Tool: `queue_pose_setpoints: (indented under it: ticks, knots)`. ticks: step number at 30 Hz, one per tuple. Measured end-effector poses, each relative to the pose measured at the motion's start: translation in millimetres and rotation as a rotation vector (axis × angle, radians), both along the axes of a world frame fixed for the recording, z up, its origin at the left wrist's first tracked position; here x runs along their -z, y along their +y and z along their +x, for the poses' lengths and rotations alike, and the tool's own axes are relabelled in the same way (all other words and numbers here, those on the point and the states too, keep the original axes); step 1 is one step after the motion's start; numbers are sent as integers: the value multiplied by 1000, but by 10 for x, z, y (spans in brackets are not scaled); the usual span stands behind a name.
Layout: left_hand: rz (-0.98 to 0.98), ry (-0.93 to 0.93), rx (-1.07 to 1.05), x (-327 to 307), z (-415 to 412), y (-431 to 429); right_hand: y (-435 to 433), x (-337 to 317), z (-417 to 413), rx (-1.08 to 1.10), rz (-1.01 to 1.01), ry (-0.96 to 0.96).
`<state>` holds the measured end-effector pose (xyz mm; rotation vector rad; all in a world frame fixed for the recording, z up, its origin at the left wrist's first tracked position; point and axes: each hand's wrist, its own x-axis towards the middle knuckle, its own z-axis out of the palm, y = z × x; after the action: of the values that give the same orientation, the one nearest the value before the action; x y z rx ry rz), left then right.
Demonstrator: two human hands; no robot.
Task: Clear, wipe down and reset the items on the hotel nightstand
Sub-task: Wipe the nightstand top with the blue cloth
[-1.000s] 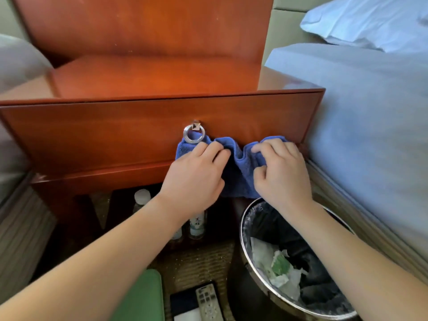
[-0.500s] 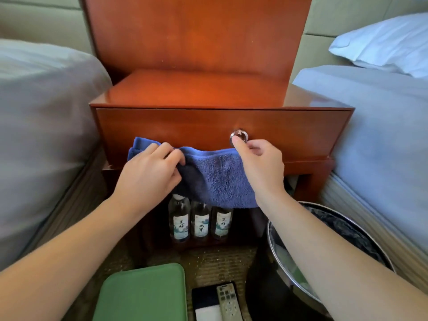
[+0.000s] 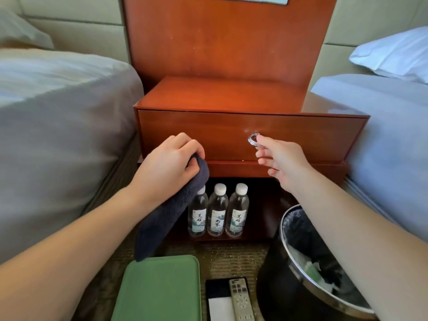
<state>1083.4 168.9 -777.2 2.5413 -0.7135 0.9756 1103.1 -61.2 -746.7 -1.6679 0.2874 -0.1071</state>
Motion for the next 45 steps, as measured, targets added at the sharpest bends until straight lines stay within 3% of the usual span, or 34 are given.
queue_pose_setpoints:
  ticks: [9, 20, 29, 33, 38, 42, 45]
  knots:
    - [93, 17, 20, 48, -123, 87, 37, -36, -103, 84, -36, -41]
    - [110, 12, 36, 60, -349, 44, -90, 33, -536, 19, -80, -232]
    - [65, -14, 37, -42, -231, 22, -169, -145, 78, -85, -250, -125]
    - [50, -20, 37, -29, -185, -38, -257, -145, 155, -164, -352, -202]
    - [3, 1, 50, -48, -136, -173, -110, 145, 122, -7, -262, -231]
    - [-124, -22, 71, -151, -76, -233, 93, 492, -23, -267, -112, 2]
    - [-214, -33, 74, -202, -16, -189, 113, 584, -92, -442, -69, 56]
